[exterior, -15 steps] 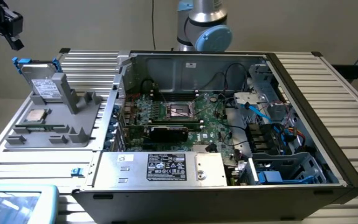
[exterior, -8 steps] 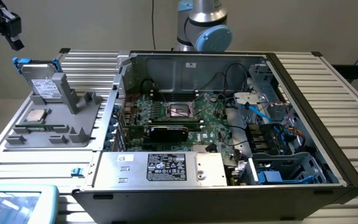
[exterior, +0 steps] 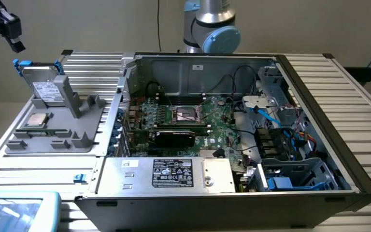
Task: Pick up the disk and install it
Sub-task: 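Pick up the disk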
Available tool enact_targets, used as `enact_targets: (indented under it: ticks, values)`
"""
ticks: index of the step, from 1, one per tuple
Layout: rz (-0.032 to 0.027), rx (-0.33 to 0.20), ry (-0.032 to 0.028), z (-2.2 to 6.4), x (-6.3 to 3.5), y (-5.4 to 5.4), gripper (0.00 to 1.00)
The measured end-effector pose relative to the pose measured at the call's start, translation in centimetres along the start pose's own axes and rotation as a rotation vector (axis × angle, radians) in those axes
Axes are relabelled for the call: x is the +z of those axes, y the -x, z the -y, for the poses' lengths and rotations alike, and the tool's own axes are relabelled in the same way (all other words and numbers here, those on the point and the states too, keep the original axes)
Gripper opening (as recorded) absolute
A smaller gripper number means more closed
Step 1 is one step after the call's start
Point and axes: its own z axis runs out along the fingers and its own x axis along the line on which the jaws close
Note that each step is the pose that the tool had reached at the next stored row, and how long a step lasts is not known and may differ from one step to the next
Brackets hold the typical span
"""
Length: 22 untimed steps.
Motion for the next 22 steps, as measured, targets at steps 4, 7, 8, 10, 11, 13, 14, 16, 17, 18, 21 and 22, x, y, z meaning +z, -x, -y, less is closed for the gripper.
enact_targets:
  ticks: [4, 7, 8, 10, 11, 13, 14, 16, 17, 18, 21, 22]
  values:
    - [0.0028, 0.055, -0.0007, 0.00, -0.01, 0.00, 0.11]
    - [0.0048, 0.095, -0.0013, 0.00, -0.01, 0.00, 0.11]
    - [0.0055, 0.109, -0.0015, 0.00, -0.01, 0.00, 0.11]
    - [0.0070, 0.136, -0.0019, 0.00, -0.01, -0.01, 0.11]
    - [0.0077, 0.149, -0.0021, 0.00, -0.01, -0.01, 0.11]
    - [0.0091, 0.178, -0.0025, 0.00, -0.01, -0.01, 0.11]
    - [0.0098, 0.190, -0.0027, 0.00, -0.01, -0.01, 0.11]
    - [0.0114, 0.218, -0.0031, 0.00, 0.00, -0.01, 0.11]
    - [0.0121, 0.232, -0.0033, 0.00, 0.00, -0.01, 0.11]
    - [0.0129, 0.246, -0.0035, 0.00, 0.00, -0.01, 0.11]
    - [0.0150, 0.289, -0.0040, 0.00, 0.00, -0.01, 0.11]
    - [0.0158, 0.304, -0.0041, 0.00, 0.00, -0.01, 0.11]
